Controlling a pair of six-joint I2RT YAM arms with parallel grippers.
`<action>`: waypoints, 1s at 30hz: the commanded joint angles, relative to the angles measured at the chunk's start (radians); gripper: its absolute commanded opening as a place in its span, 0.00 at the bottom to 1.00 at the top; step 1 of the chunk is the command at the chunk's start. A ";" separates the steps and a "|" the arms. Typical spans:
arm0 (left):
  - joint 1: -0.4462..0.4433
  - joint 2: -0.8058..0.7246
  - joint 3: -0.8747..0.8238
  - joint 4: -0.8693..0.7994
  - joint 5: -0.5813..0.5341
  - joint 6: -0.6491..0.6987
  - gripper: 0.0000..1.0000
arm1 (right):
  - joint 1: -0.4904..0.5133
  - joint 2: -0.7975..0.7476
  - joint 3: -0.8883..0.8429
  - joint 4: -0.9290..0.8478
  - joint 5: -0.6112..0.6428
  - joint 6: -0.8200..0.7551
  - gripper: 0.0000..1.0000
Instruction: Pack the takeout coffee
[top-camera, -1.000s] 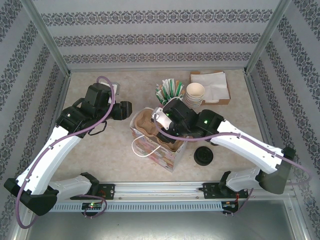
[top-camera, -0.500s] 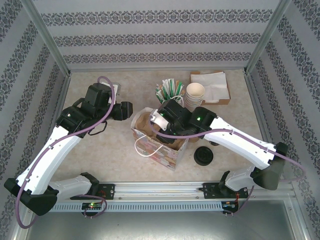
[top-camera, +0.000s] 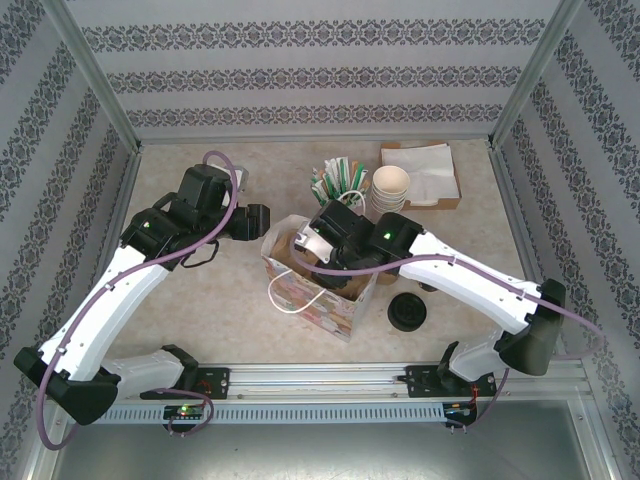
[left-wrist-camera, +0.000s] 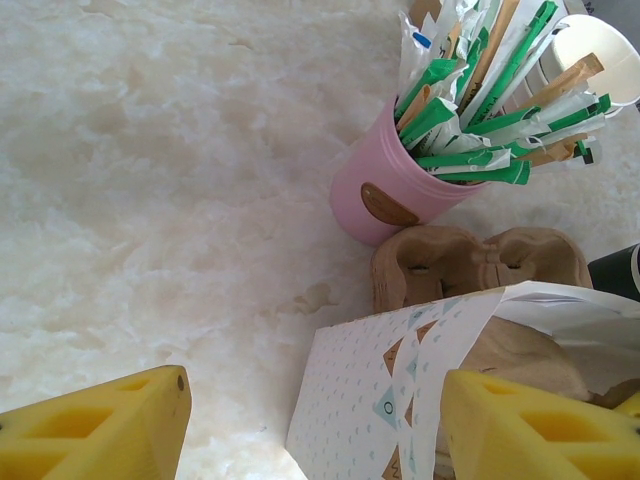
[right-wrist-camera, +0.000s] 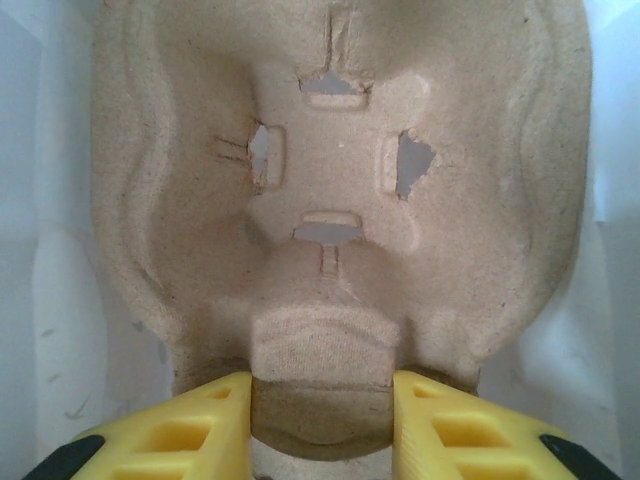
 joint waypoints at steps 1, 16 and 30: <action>-0.013 -0.004 0.003 -0.018 0.007 0.024 0.68 | 0.011 0.021 0.032 -0.015 -0.003 -0.024 0.35; -0.014 -0.002 -0.009 0.000 0.002 0.025 0.69 | 0.003 0.081 0.026 -0.036 -0.049 -0.027 0.35; -0.014 0.005 -0.013 0.008 0.022 0.015 0.69 | -0.026 0.117 -0.002 -0.030 -0.094 -0.031 0.34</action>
